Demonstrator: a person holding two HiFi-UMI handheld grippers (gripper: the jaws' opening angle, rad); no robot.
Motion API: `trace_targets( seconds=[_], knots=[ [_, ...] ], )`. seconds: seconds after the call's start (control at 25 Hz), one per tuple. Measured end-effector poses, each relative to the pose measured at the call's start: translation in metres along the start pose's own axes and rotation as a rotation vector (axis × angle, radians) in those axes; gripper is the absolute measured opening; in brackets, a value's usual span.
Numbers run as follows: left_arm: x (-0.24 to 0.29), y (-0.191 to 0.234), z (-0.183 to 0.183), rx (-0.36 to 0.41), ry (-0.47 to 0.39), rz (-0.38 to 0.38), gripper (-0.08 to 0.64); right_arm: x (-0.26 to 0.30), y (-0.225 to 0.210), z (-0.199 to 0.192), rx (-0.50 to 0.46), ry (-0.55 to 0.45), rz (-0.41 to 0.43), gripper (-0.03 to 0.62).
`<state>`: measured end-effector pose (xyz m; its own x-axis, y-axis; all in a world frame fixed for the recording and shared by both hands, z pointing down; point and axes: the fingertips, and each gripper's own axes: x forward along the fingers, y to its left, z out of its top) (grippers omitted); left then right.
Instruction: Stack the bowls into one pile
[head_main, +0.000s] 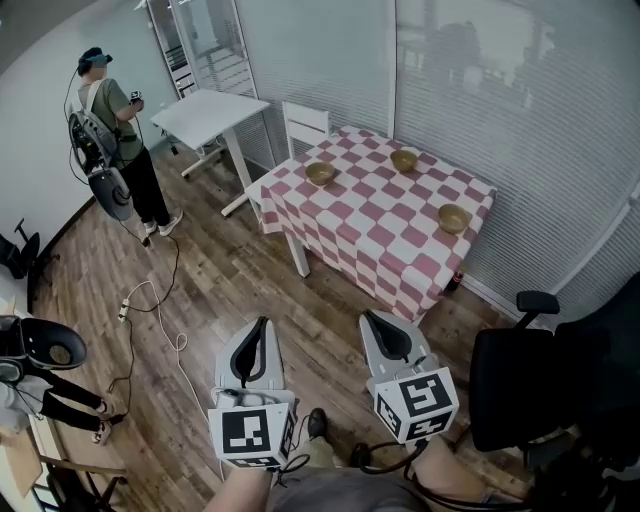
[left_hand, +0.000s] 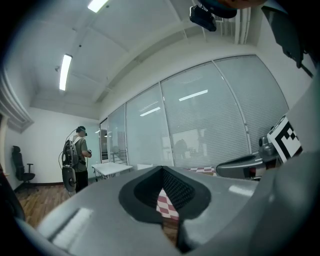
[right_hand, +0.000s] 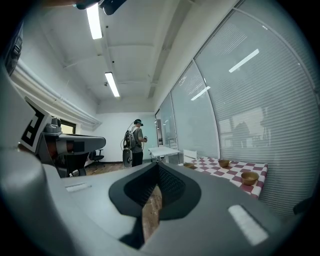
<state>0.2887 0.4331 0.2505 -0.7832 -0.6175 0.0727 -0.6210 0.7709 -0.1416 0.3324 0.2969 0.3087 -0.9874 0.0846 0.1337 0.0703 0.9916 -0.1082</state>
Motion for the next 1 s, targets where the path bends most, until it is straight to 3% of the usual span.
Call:
trace_targets(
  seconds=[0.36, 0.72, 1.0],
  knots=[
    [0.100, 0.053, -0.024, -0.036, 0.012, -0.010, 0.000, 0.109, -0.030, -0.007, 0.008, 0.036, -0.018, 0.026],
    [0.218, 0.115, -0.022, -0.049, 0.014, -0.089, 0.000, 0.232, -0.064, 0.013, 0.016, 0.053, -0.096, 0.026],
    [0.276, 0.140, -0.026, -0.044, -0.013, -0.124, 0.000, 0.281, -0.090, 0.034, 0.007, 0.026, -0.157, 0.026]
  ],
)
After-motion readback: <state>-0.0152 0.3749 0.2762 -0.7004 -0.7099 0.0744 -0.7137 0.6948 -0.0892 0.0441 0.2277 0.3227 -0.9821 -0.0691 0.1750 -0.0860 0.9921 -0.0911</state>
